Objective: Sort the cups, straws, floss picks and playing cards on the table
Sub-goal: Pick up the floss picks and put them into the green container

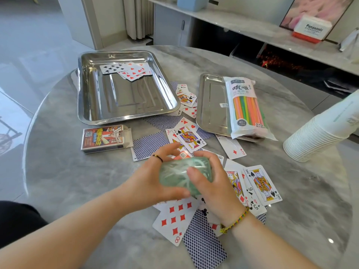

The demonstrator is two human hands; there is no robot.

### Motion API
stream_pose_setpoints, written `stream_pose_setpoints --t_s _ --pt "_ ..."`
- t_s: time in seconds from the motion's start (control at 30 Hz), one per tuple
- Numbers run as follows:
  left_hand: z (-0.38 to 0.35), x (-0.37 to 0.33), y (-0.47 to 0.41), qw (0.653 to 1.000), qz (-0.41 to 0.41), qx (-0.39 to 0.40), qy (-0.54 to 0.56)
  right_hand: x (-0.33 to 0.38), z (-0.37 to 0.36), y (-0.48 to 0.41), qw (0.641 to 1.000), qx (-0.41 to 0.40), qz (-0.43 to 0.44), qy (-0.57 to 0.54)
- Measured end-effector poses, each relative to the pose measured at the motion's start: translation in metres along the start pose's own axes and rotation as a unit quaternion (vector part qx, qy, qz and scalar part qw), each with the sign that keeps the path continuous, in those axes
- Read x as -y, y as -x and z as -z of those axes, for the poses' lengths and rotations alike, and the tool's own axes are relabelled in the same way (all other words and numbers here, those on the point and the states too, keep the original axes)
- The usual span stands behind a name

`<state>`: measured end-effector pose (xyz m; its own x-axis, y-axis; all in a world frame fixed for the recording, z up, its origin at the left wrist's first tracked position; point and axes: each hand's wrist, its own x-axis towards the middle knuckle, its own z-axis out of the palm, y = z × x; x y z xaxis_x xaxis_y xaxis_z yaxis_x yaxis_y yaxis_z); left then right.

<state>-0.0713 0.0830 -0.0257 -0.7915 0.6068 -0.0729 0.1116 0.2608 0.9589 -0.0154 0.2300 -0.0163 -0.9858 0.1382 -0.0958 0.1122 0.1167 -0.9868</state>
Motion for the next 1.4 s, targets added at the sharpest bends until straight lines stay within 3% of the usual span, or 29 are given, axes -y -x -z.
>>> stream_pose_setpoints --t_s 0.1,0.2,0.33,0.5,0.67,0.77,0.87,0.97,1.1,1.23,1.3,1.4 --pt "0.002 -0.004 0.001 0.981 0.105 0.049 0.153 0.004 0.005 0.0 0.999 -0.002 0.043 0.003" --pt "-0.001 -0.008 0.002 0.968 0.158 0.071 0.184 0.004 0.003 0.003 0.998 0.008 0.061 0.019" --pt "-0.006 -0.008 0.004 0.978 0.111 0.023 0.173 0.002 0.0 0.005 0.995 0.0 0.089 0.034" --pt "-0.007 0.003 0.005 0.987 0.024 -0.003 0.159 0.003 0.0 0.005 0.999 0.0 0.044 0.009" --pt "-0.007 -0.002 0.009 0.999 -0.006 -0.04 -0.027 0.006 -0.002 0.003 0.997 -0.01 -0.068 -0.042" --pt "-0.008 -0.001 0.01 0.996 -0.031 -0.042 -0.065 0.004 -0.003 0.003 0.994 -0.016 -0.094 -0.053" --pt "-0.014 -0.002 0.009 0.994 -0.018 -0.045 0.093 0.002 -0.005 0.004 0.999 -0.037 -0.018 -0.032" --pt "-0.018 -0.007 0.008 0.963 0.045 -0.033 0.264 0.001 -0.006 0.008 0.996 -0.05 0.065 0.039" --pt "-0.016 -0.006 0.006 0.947 0.105 -0.026 0.302 0.002 -0.006 0.008 0.985 -0.052 0.121 0.112" --pt "-0.022 -0.006 0.01 0.95 0.053 -0.043 0.305 0.002 -0.007 0.008 0.993 -0.037 0.1 0.045" --pt "-0.023 -0.001 0.013 0.974 -0.013 -0.065 0.215 0.002 -0.009 0.007 0.999 -0.041 0.027 -0.022" --pt "-0.018 0.008 0.015 0.988 -0.119 -0.087 -0.05 0.005 -0.007 0.004 0.985 -0.014 -0.142 -0.092"
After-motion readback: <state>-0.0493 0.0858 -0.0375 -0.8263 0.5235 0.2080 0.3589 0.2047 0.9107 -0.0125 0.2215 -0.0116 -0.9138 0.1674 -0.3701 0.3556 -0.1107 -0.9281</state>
